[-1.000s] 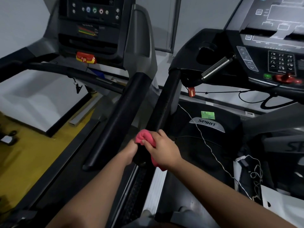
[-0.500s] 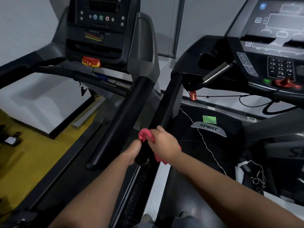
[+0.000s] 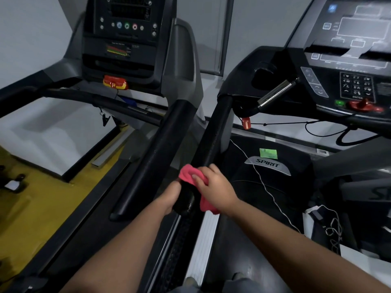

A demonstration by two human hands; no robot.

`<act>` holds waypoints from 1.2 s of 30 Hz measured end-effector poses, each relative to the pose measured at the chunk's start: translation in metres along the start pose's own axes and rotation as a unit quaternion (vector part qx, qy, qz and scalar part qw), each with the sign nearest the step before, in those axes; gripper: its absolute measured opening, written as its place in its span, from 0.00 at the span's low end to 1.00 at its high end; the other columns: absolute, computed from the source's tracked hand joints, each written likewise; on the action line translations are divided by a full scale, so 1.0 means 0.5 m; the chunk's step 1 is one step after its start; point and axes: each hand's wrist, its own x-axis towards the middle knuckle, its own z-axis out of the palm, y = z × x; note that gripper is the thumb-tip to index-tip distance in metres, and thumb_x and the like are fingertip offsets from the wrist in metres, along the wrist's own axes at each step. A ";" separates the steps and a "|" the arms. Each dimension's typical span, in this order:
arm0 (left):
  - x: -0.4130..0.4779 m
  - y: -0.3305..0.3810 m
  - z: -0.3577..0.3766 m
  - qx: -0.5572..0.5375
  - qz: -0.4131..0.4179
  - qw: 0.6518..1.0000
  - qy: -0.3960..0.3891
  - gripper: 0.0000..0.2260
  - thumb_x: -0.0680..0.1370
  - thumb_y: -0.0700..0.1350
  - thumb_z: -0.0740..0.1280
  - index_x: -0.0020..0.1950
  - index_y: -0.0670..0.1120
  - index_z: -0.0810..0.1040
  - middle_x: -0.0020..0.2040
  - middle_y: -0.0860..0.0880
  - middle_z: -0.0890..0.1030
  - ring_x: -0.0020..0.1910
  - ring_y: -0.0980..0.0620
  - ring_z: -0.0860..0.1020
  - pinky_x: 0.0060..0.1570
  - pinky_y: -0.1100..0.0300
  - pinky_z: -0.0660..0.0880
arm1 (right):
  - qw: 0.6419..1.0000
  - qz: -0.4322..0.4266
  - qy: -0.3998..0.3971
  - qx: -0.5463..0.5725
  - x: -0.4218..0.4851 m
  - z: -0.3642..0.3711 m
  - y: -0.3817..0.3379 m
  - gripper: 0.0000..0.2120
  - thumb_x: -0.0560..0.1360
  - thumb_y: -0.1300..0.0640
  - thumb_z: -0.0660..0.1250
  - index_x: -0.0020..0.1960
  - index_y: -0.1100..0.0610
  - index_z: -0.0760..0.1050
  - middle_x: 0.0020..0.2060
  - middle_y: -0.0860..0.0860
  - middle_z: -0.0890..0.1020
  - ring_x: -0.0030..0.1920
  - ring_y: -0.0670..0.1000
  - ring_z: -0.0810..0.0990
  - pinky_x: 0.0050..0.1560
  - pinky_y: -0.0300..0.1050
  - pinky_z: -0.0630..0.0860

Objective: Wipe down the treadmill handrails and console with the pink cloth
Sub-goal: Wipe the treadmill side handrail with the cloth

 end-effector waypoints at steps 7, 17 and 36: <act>-0.029 0.011 -0.009 -0.025 0.004 0.999 0.027 0.15 0.82 0.50 0.55 0.44 0.47 0.79 0.32 0.48 0.81 0.32 0.53 0.80 0.40 0.57 0.74 | 0.992 -0.127 0.006 -0.017 -0.038 0.036 0.001 0.17 0.74 0.44 0.61 0.55 0.52 0.81 0.49 0.48 0.73 0.48 0.49 0.73 0.47 0.41 0.71; -0.013 0.009 -0.010 0.033 0.002 0.999 -0.032 0.13 0.77 0.45 0.62 0.36 0.46 0.83 0.34 0.46 0.82 0.35 0.50 0.80 0.37 0.58 0.74 | 0.995 -0.073 0.039 -0.048 0.004 0.033 -0.011 0.11 0.77 0.52 0.64 0.53 0.56 0.82 0.49 0.52 0.73 0.51 0.52 0.72 0.50 0.44 0.71; -0.014 0.010 -0.020 0.007 -0.051 0.998 -0.043 0.11 0.79 0.48 0.62 0.42 0.44 0.79 0.34 0.47 0.82 0.33 0.50 0.80 0.35 0.58 0.75 | 0.958 -0.192 0.030 -0.213 0.034 0.018 0.015 0.16 0.74 0.49 0.57 0.53 0.55 0.78 0.49 0.53 0.77 0.45 0.55 0.76 0.34 0.41 0.70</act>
